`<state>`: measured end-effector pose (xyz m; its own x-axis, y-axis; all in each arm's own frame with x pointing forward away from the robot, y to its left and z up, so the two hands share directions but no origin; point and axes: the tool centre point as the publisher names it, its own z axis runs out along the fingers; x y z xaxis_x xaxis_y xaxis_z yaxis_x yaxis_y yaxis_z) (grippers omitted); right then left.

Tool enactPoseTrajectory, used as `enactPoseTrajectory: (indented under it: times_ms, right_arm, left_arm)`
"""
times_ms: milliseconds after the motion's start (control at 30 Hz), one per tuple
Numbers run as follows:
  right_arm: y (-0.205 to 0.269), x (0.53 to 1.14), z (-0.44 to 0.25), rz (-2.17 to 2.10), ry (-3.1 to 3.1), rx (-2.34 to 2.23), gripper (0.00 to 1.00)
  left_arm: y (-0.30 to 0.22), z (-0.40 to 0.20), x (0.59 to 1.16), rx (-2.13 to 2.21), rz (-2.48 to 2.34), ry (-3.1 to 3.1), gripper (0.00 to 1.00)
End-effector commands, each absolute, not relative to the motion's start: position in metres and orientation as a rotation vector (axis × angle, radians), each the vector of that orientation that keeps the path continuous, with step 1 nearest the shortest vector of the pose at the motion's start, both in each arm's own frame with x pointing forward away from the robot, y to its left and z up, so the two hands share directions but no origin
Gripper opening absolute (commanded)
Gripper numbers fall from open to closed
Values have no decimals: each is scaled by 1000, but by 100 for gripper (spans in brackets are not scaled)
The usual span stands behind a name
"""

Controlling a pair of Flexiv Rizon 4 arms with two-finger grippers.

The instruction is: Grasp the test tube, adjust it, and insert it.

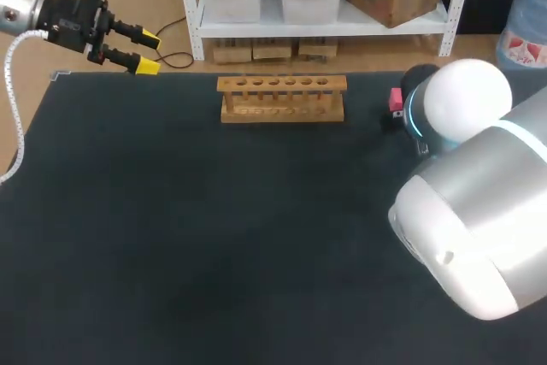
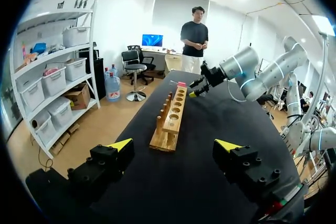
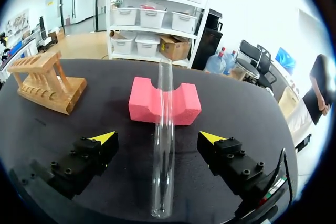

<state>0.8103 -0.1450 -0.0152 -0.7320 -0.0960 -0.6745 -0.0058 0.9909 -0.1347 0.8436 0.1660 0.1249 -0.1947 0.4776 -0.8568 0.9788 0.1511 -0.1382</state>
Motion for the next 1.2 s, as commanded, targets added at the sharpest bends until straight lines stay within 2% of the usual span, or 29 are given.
enactPoseTrajectory:
  times_ms: [33,667,800,933,1200]
  right_arm:
    - [-148,813,-18,-129,2396,-76,100]
    - [-149,817,-21,-35,2385,-67,100]
    - [-148,817,-20,-30,2382,-70,58]
    - [-148,817,-19,-27,2382,-70,46]
    - [-149,815,-20,-28,2387,-67,34]
  left_arm:
    - [166,124,843,1398,-961,1765,100]
    - [166,124,843,1398,-961,1765,100]
    - [166,124,843,1398,-961,1765,100]
    - [166,124,843,1398,-961,1765,100]
    - [166,124,843,1398,-961,1765,100]
